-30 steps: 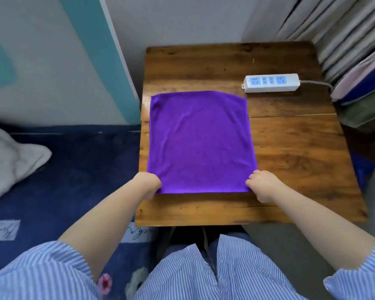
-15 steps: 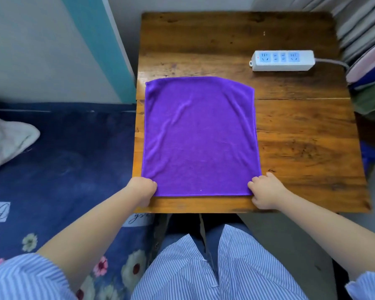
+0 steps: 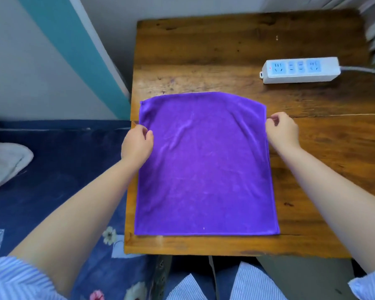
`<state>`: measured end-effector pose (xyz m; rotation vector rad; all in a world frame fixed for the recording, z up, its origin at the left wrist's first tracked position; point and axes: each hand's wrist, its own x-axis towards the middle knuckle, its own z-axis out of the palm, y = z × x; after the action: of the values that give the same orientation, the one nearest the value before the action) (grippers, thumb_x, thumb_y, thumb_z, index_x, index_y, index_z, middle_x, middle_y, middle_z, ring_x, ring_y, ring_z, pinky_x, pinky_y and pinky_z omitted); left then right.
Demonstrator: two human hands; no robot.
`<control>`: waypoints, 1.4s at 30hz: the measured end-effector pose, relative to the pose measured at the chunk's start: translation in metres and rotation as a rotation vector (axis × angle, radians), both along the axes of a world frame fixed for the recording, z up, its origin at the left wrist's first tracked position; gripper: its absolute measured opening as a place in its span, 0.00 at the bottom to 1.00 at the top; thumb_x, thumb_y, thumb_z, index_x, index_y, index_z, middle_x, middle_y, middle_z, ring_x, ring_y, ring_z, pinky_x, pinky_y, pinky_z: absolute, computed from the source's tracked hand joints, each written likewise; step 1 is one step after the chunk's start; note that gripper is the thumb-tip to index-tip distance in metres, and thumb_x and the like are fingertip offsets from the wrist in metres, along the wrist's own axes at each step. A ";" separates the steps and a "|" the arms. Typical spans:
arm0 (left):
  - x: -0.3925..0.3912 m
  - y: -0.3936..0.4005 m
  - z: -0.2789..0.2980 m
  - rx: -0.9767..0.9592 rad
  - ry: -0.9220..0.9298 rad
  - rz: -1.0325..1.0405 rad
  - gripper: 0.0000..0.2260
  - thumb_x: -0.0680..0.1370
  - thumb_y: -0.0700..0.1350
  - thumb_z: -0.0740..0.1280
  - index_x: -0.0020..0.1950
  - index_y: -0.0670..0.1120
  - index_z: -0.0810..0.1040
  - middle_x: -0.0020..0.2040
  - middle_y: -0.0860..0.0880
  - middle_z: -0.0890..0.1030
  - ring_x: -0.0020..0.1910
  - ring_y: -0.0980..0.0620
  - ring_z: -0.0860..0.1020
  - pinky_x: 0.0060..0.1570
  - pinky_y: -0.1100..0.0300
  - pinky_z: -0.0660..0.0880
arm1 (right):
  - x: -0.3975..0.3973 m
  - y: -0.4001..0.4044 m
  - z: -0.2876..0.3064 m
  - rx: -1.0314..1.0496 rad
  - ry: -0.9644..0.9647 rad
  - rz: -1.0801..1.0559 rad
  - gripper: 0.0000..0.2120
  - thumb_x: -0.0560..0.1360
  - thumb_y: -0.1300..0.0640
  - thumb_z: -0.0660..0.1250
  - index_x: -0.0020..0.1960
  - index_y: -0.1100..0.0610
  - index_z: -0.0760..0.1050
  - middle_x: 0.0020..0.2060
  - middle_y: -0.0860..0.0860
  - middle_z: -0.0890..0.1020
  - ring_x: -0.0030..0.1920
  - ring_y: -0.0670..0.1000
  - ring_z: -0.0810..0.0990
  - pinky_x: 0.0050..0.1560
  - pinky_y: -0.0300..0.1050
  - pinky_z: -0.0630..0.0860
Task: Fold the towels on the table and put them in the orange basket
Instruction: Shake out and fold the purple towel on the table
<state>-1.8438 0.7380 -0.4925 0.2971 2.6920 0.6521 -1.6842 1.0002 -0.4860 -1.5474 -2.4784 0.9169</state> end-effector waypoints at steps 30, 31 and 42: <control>-0.096 0.058 -0.033 0.702 -0.353 0.982 0.14 0.77 0.39 0.63 0.63 0.42 0.73 0.54 0.45 0.76 0.46 0.51 0.76 0.48 0.60 0.74 | -0.047 0.051 -0.013 -0.096 0.053 0.077 0.17 0.76 0.64 0.58 0.63 0.59 0.73 0.60 0.57 0.77 0.61 0.56 0.74 0.61 0.48 0.70; -0.097 0.058 -0.033 0.743 -0.426 0.979 0.11 0.77 0.40 0.64 0.59 0.43 0.75 0.50 0.46 0.78 0.42 0.52 0.76 0.45 0.59 0.75 | -0.047 0.051 -0.014 -0.098 0.051 0.068 0.17 0.76 0.64 0.58 0.64 0.59 0.72 0.61 0.57 0.77 0.61 0.57 0.73 0.61 0.48 0.70; -0.109 0.062 -0.022 0.693 -0.458 1.005 0.13 0.78 0.37 0.57 0.59 0.45 0.76 0.47 0.44 0.79 0.38 0.51 0.77 0.38 0.58 0.78 | -0.050 0.045 -0.015 -0.068 0.041 0.060 0.18 0.75 0.66 0.58 0.64 0.61 0.72 0.61 0.57 0.76 0.64 0.57 0.70 0.63 0.47 0.67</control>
<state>-1.9525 0.8004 -0.5145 -0.9865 1.9359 1.6612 -1.7338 1.0449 -0.5006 -1.4652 -2.5024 1.0416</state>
